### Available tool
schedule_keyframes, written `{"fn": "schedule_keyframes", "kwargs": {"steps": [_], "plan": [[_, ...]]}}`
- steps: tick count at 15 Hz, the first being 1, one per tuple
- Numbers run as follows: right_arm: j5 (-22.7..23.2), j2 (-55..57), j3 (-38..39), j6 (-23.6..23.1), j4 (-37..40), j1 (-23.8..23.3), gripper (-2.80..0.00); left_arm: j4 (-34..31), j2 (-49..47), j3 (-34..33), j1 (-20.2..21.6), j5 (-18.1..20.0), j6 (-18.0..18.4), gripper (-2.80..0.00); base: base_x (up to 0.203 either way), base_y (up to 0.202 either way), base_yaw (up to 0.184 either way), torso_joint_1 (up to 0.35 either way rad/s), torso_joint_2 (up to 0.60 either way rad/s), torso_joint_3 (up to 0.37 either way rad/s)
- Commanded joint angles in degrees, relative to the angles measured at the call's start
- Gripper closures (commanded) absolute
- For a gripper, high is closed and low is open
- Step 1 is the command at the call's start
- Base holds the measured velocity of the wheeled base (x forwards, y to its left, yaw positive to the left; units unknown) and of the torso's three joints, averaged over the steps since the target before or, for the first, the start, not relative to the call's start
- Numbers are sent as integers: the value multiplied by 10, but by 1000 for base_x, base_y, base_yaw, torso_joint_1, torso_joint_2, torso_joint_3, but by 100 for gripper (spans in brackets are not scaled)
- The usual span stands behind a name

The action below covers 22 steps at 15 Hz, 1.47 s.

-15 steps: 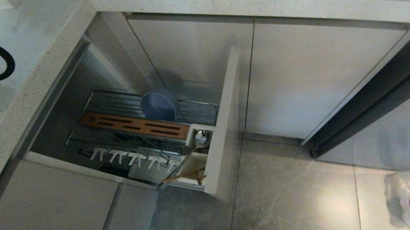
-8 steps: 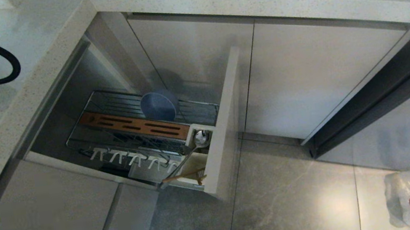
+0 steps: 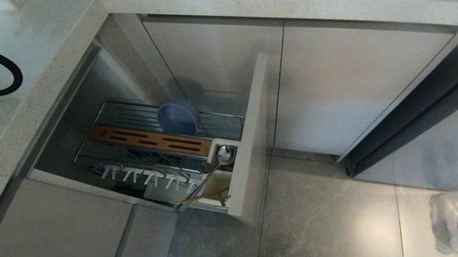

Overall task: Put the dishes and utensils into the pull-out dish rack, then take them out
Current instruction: Take the bowl out of the cupboard

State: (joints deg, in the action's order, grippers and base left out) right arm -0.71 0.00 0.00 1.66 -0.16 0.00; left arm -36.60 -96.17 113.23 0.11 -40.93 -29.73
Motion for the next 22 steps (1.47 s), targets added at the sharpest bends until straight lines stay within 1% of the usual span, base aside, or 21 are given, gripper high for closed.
{"fn": "schedule_keyframes", "kwargs": {"steps": [1,7,14,15,17,18,19,21,22], "plan": [[0,1,0,0,0,0,0,-2,-1,0,0,-1,-2,-280,0,0,0,0,0,0],[0,1,0,0,0,0,0,-1,12,0,-1,-1,-4,-280,0,0,0,0,0,0],[0,1,0,0,0,0,0,4,103,0,0,0,-8,-280,0,0,0,0,0,0],[0,1,0,0,0,0,0,3,113,0,0,0,-7,0,0,0,0,0,0,0],[0,1,0,0,0,0,0,3,139,-1,0,2,-7,0,0,0,0,0,0,0],[0,1,0,0,0,0,0,2,152,-1,0,10,-6,0,0,0,0,0,0,0],[0,1,0,0,0,0,0,1,163,-1,-1,25,-6,0,0,0,0,0,0,0],[0,1,0,0,0,0,0,1,187,-1,-2,84,-11,0,0,0,0,0,0,0],[0,1,0,0,0,0,0,0,200,-1,-5,112,-25,0,0,0,0,0,0,0]]}}
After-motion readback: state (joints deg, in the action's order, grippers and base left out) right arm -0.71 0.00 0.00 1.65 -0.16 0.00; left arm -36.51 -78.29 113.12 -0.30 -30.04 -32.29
